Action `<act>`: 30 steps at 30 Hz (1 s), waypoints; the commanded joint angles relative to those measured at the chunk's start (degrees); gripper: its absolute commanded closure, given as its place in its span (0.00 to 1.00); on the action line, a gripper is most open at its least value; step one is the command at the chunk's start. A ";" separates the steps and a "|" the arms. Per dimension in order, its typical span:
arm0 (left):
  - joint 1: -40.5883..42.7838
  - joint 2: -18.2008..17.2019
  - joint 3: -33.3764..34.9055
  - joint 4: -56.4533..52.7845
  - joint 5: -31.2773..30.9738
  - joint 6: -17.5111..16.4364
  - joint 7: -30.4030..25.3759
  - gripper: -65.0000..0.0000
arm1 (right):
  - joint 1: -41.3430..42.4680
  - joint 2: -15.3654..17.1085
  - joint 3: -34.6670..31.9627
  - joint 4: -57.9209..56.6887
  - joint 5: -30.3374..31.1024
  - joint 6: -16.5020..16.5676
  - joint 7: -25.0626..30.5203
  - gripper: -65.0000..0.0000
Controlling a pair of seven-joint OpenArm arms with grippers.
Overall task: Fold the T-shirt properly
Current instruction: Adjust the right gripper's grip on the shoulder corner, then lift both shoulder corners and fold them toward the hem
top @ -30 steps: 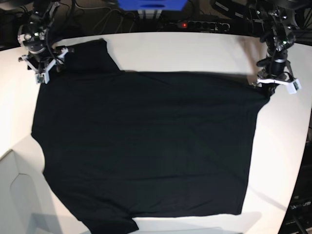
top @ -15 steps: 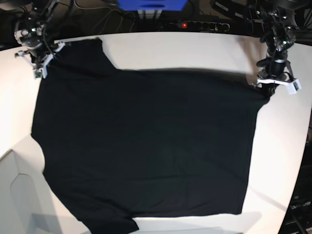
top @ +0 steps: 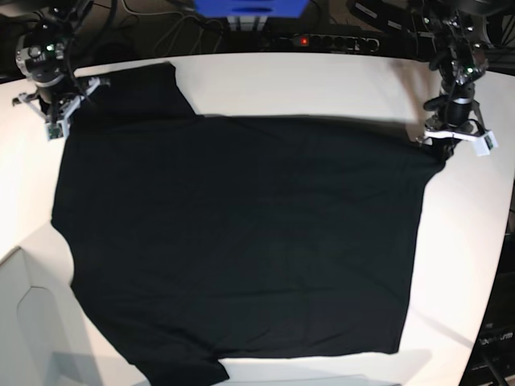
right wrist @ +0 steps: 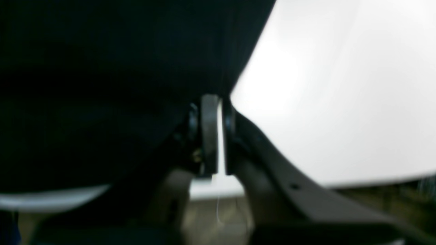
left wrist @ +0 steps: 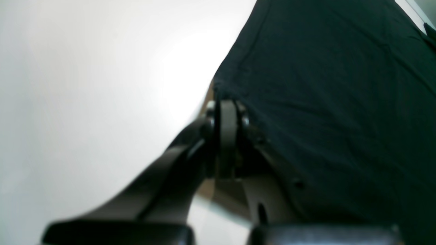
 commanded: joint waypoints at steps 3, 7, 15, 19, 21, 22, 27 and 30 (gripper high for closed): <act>-0.06 -0.94 -0.60 1.01 -0.20 -0.12 -1.51 1.00 | 0.47 0.45 0.28 -2.08 0.56 0.82 -0.36 0.69; -0.06 -0.94 -0.60 1.01 -0.20 -0.12 -1.51 1.00 | 1.88 0.63 0.37 -6.04 0.56 0.82 -0.45 0.55; 0.03 -0.94 -0.60 1.01 -0.20 -0.12 -1.51 1.00 | 3.37 0.63 0.28 -10.96 0.56 0.82 -0.36 0.55; 0.12 -0.94 -0.60 1.01 -0.20 -0.12 -1.51 1.00 | 3.02 0.71 0.19 -12.63 0.64 0.82 -0.27 0.56; 0.65 -0.94 -0.60 1.01 -0.20 -0.12 -1.60 1.00 | 2.76 0.71 0.10 -12.63 0.64 0.82 -0.27 0.63; 0.73 -0.94 -0.60 1.09 -0.20 -0.12 -1.60 1.00 | 2.76 0.71 0.19 -12.63 0.64 0.82 -0.27 0.69; 0.73 -0.94 -0.60 1.01 -0.20 -0.12 -1.60 1.00 | 2.76 0.80 0.37 -12.46 0.29 0.82 -0.71 1.00; 0.73 -0.94 -0.60 1.09 -0.20 -0.12 -1.60 1.00 | 3.11 1.59 0.45 -12.19 0.47 0.82 -0.63 1.00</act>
